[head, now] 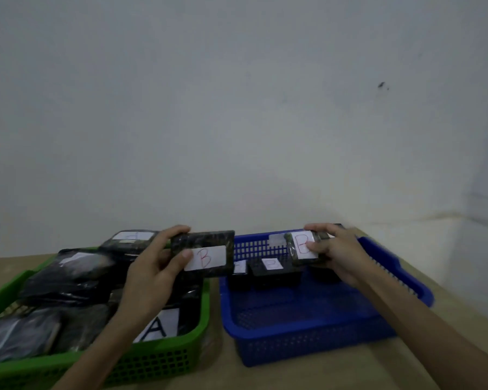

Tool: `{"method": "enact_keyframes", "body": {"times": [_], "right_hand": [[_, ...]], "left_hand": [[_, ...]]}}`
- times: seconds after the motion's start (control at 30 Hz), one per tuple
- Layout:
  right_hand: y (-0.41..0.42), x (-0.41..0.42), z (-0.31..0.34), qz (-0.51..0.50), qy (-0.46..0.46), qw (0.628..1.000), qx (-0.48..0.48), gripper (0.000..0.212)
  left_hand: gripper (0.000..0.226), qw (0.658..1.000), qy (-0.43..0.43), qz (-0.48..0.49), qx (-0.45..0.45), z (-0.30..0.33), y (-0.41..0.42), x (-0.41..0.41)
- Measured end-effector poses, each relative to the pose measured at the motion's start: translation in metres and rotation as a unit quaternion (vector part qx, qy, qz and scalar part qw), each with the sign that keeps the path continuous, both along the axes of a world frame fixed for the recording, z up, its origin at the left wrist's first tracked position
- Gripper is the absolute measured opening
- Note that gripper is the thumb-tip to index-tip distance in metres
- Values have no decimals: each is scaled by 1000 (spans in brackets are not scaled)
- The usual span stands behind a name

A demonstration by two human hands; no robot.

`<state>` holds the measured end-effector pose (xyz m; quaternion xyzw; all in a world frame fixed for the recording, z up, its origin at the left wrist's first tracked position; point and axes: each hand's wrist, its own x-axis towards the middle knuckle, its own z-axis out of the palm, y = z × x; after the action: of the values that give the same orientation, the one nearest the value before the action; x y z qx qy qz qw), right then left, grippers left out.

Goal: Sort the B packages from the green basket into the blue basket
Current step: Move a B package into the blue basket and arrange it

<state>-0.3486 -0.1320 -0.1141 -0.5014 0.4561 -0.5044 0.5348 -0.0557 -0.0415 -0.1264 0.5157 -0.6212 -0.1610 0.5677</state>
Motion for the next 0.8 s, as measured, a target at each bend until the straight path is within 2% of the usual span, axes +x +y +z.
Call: {"method": "enact_keyframes", "body": {"times": [0.2,0.33,0.4,0.5,0.57,0.73,0.8], "right_hand": [[-12,-45,-37,-63,187,978,71,32],[-17,-42,-43,-75,305,948,54,31],[-18,-38,-43,-42,353,934,47,33],[-19,-37,-43,-6,358,932,62,34],[-18,-37,-43,-1,348,935,67,34],[-17,-38,-44,8,326,942,80,34],[-17,-38,-45,2,318,944,90,34]], "left_hand": [[25,996,-63,-35,44,-9,-63,-62],[32,957,-290,-15,4,-28,-71,-70],[31,944,-328,-45,7,-32,-71,-69],[30,943,-328,-50,36,-31,-72,-71],[34,929,-362,-31,66,-30,-73,-74],[37,840,-509,-20,184,-17,-83,-84],[27,832,-514,-52,203,-11,-90,-88]]}}
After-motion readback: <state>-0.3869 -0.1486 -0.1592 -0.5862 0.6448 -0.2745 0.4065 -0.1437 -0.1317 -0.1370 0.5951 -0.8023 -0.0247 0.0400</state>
